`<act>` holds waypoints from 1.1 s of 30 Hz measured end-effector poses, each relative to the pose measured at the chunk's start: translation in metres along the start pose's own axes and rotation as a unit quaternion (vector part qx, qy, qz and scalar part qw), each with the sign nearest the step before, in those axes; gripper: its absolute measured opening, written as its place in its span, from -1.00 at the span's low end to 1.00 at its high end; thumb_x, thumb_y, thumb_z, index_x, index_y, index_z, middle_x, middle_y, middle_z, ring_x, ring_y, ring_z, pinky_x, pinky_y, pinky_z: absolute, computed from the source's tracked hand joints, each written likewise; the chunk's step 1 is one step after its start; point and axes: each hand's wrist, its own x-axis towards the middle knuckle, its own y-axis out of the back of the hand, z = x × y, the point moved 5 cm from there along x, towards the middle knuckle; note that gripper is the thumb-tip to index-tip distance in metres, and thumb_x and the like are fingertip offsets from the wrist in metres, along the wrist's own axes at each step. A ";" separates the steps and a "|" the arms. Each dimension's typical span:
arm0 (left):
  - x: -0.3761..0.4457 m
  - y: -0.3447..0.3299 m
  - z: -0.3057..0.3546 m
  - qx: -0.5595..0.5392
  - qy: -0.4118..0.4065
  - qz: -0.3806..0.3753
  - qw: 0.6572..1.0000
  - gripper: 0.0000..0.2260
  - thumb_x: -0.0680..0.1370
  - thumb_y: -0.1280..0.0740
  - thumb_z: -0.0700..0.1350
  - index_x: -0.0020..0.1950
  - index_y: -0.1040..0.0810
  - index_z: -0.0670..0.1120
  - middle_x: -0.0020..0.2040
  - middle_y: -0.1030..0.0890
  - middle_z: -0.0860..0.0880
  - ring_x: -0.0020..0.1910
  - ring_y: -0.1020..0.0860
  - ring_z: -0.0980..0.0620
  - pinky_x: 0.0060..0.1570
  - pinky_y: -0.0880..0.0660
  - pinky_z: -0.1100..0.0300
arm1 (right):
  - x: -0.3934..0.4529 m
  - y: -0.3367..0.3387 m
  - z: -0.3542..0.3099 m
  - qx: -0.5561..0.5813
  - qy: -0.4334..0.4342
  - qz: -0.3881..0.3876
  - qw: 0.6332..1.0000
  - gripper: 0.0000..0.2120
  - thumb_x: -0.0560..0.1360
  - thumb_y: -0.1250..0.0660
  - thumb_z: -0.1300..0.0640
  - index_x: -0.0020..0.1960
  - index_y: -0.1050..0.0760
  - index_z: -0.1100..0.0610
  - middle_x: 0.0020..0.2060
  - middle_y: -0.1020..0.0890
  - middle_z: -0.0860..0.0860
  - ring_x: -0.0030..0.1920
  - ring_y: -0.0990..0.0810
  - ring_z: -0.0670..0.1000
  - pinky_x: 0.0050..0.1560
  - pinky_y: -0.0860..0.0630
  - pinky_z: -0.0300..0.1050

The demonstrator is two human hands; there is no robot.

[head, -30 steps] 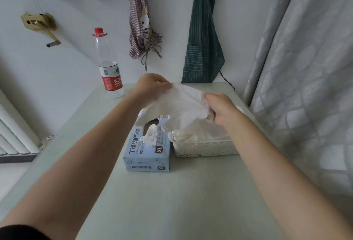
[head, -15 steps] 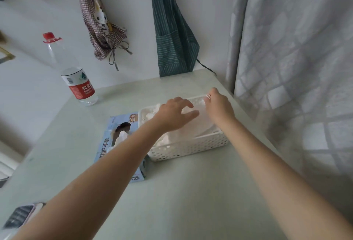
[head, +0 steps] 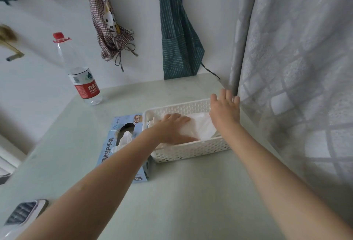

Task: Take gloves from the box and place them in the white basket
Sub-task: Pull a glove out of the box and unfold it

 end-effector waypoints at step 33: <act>-0.121 -0.005 -0.144 -0.246 0.129 0.349 0.895 -0.75 0.60 -0.23 -0.08 0.23 -0.56 -0.09 0.21 -0.52 -0.06 0.21 -0.46 -0.09 0.22 -0.35 0.02 | -0.054 0.050 -0.236 0.241 0.157 -0.183 0.940 -0.84 0.55 -0.17 0.19 0.10 -0.45 0.09 0.22 -0.50 0.01 0.26 -0.43 0.10 0.17 -0.32 0.09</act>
